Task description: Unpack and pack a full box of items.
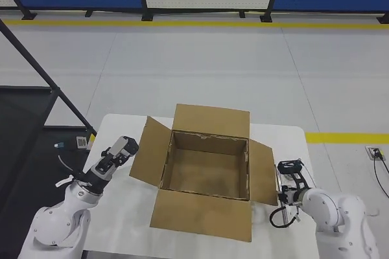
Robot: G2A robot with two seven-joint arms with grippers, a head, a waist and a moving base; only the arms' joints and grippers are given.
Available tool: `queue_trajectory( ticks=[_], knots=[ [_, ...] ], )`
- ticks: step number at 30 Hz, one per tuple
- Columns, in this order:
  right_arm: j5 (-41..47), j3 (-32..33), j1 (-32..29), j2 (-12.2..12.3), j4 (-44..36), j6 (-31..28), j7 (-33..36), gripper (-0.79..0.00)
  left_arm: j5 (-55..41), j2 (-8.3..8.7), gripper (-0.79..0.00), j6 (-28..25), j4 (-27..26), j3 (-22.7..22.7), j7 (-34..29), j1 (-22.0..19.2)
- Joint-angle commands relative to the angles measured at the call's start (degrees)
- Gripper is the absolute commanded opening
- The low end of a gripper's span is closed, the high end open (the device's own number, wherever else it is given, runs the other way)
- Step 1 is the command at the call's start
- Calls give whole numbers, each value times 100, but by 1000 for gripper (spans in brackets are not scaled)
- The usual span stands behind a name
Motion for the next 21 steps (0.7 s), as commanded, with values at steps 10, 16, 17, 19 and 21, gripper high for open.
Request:
queue_trajectory(
  ticks=[10, 16, 17, 19, 21],
  knots=[
    [12, -319, 407, 55, 877, -5, -43, -785, 14, 16, 0, 13, 28, 41, 51, -38],
    [-133, -468, 620, 83, 1281, 131, -46, -785, 11, 25, 0, 11, 33, 52, 78, -38],
    [-120, -477, 637, 87, 1329, 138, -61, -785, 11, 27, 0, 11, 33, 53, 80, -38],
    [-170, -495, 684, 102, 1423, 156, -47, -785, 25, 30, 0, 15, 33, 55, 87, -37],
    [-153, -520, 725, 112, 1494, 155, -54, -733, 17, 33, 0, 29, 33, 57, 92, -36]
  ],
)
